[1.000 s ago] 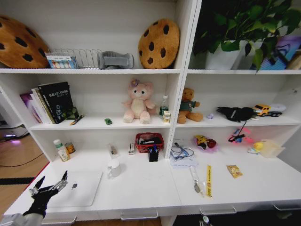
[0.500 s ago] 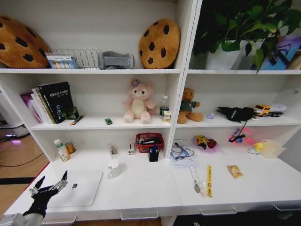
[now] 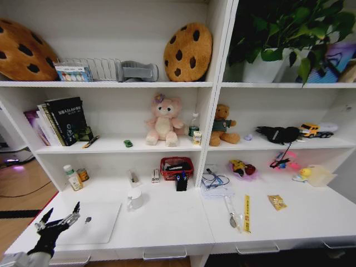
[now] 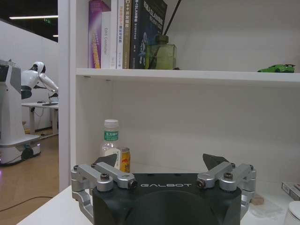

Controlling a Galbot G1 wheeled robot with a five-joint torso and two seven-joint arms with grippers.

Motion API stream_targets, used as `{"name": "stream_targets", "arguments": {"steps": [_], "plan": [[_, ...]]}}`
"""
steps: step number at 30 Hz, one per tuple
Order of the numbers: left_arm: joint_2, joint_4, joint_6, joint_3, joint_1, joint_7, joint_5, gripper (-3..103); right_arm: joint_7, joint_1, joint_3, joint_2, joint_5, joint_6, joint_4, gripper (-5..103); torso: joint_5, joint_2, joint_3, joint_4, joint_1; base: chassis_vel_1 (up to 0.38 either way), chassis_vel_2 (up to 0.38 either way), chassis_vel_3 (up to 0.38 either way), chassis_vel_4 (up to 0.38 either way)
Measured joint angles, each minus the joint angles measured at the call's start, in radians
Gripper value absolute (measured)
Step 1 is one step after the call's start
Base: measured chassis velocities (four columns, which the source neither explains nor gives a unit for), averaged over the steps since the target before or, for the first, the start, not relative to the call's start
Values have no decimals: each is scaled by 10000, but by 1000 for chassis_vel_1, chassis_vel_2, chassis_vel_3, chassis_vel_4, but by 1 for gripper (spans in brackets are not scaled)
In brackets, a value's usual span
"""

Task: Organize the objects on the table.

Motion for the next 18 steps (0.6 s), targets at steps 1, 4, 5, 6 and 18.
{"name": "stream_targets", "arguments": {"steps": [1,4,5,6,18], "plan": [[0,0,0,0,0,0,0,100,175,-346,56,33,-57,-207,662,100,1,0,0,-1,1,0,0,0,0],[0,0,0,0,0,0,0,100,282,-1071,131,-74,59,-658,2197,100,-2,0,0,0,1,0,0,0,0],[0,0,0,0,0,0,0,100,282,-1071,131,-74,59,-658,2197,100,-2,0,0,0,1,0,0,0,0],[0,0,0,0,0,0,0,100,196,-1276,169,-154,122,-781,2724,100,-1,0,1,-1,1,0,0,0,0],[1,0,0,0,0,0,0,100,-2839,-1112,923,-2076,2716,-3604,6218,100,2,-2,2,0,3,0,0,0,0]]}}
